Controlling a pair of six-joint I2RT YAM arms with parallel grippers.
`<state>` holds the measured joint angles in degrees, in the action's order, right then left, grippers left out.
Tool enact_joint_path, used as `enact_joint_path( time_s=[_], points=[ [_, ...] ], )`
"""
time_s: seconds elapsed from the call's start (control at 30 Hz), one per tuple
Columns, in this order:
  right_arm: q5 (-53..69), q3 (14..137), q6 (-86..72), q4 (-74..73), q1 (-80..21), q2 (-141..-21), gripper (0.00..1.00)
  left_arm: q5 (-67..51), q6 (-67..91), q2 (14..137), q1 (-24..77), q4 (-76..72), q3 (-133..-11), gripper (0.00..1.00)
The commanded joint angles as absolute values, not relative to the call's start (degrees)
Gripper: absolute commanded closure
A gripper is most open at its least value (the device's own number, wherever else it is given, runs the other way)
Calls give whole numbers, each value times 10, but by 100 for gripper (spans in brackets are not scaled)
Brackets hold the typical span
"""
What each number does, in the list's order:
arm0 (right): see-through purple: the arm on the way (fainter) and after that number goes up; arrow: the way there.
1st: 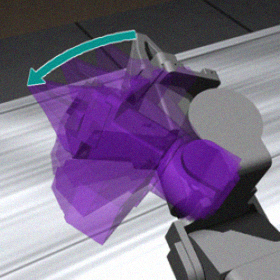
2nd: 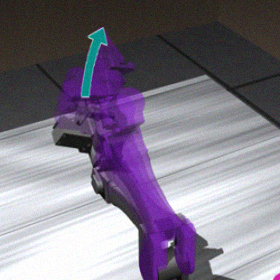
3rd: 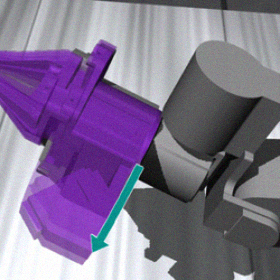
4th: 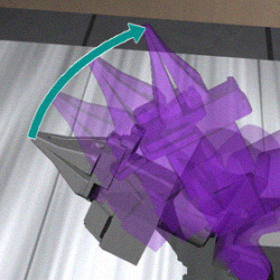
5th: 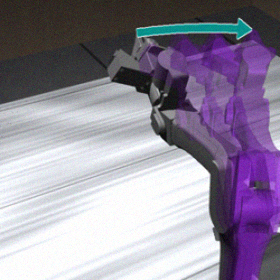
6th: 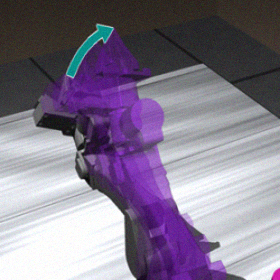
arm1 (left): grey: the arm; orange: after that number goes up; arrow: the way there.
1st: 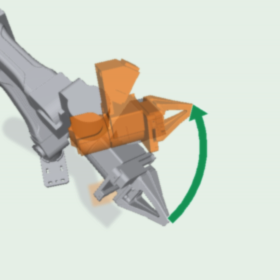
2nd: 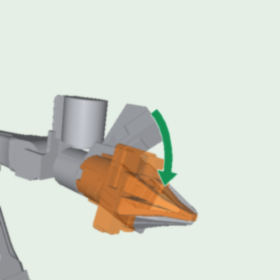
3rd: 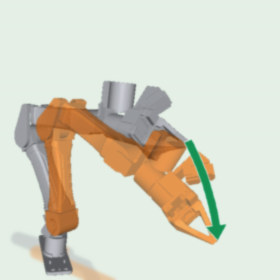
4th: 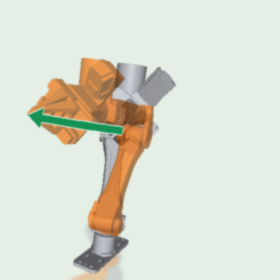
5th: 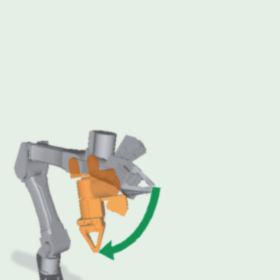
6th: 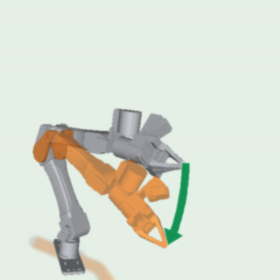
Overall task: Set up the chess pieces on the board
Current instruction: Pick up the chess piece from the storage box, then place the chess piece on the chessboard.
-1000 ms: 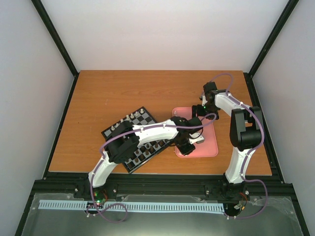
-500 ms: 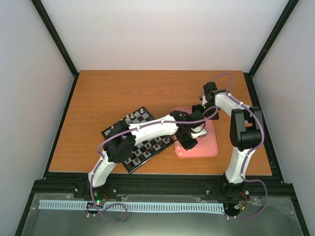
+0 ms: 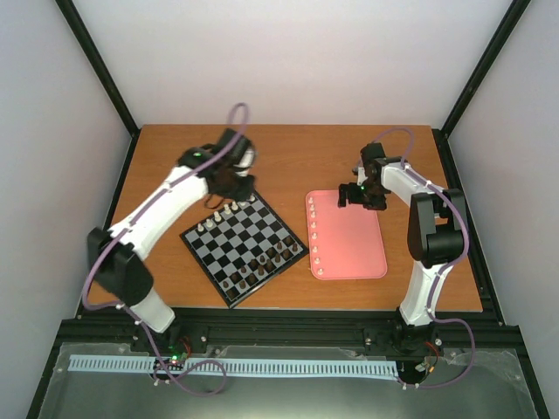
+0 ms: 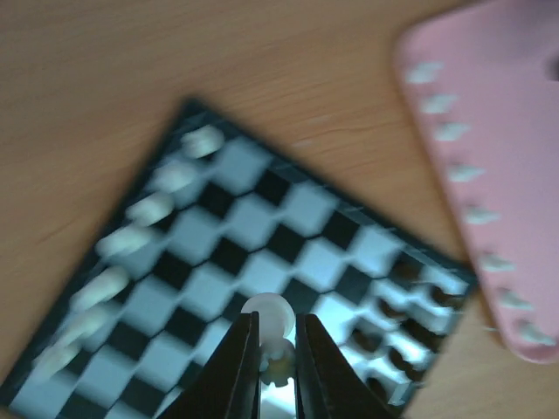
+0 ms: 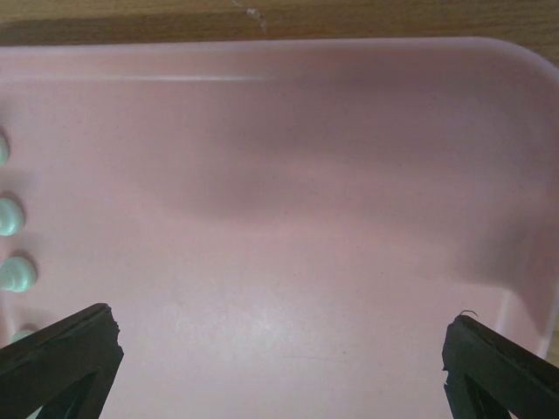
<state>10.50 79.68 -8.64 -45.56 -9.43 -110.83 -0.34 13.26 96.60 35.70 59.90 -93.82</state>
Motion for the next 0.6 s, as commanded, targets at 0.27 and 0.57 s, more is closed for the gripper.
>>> enact_joint_path(
  time_s=[0.27,0.57],
  points=[
    [140,801,-91,-447,-121,-1134,0,72,282,755,152,664,-669,98],
    [140,814,-85,-456,-128,-1143,0,58,295,750,63,571,-565,97]
  ],
)
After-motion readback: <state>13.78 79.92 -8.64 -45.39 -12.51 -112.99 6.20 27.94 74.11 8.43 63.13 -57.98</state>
